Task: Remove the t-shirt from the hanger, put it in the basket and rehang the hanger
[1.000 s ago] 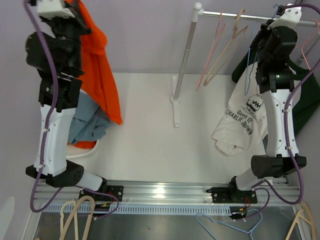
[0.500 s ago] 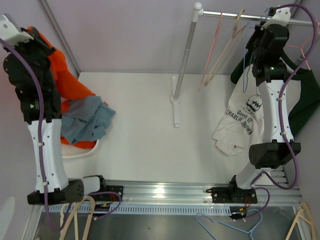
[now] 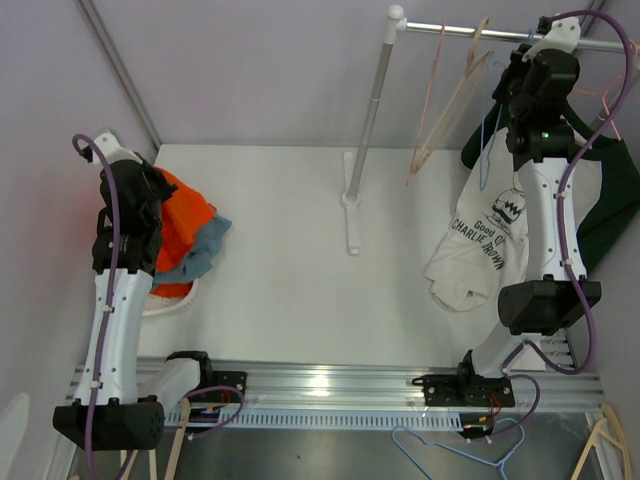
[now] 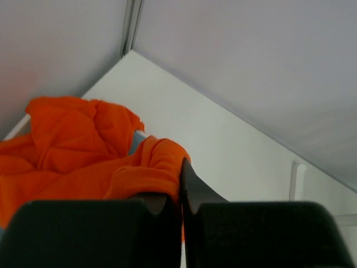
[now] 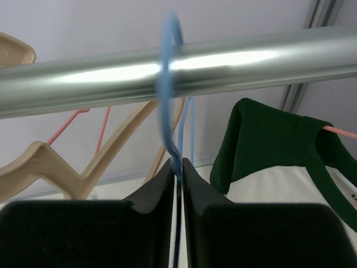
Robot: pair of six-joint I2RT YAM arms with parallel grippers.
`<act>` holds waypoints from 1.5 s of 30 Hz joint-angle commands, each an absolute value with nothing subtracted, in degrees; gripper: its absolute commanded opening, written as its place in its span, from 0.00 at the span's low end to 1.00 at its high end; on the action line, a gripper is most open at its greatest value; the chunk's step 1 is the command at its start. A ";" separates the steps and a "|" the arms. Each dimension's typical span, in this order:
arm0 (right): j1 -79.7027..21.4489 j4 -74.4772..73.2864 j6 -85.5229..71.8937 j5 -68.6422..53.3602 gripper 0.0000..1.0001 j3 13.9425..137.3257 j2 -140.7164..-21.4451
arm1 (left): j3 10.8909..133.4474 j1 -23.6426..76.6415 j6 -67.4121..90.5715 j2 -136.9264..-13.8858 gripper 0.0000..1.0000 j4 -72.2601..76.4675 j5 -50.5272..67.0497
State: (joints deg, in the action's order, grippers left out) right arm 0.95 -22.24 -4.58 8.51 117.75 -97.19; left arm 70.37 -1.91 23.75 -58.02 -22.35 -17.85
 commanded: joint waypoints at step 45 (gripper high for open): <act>23.02 -49.92 -2.20 -4.39 0.94 132.80 -92.90 | 83.94 14.06 13.27 -73.74 1.00 -49.65 -22.39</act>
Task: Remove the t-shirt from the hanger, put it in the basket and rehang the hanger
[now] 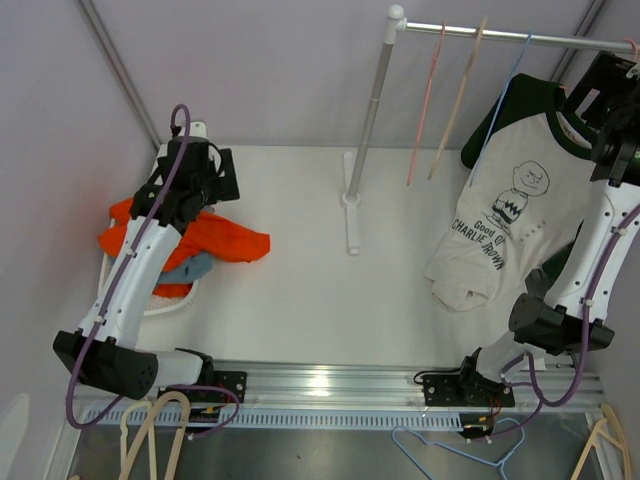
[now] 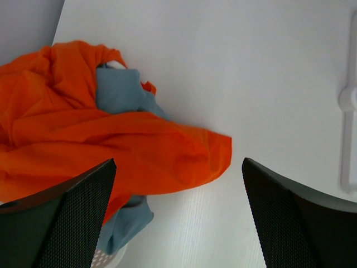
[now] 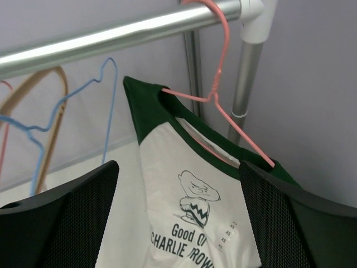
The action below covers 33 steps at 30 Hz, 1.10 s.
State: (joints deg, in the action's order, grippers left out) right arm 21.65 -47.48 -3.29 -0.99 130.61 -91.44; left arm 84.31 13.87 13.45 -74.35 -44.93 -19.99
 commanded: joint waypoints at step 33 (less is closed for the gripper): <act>25.84 -36.39 7.38 -9.05 0.42 136.49 -107.67 | 72.24 -15.29 33.57 -78.39 0.99 -56.42 -28.64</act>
State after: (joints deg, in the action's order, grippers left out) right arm 25.61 -39.27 7.55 -7.18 134.08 -108.53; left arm 71.96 -13.93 28.97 -79.50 -54.57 -26.04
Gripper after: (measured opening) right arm 0.437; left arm 0.994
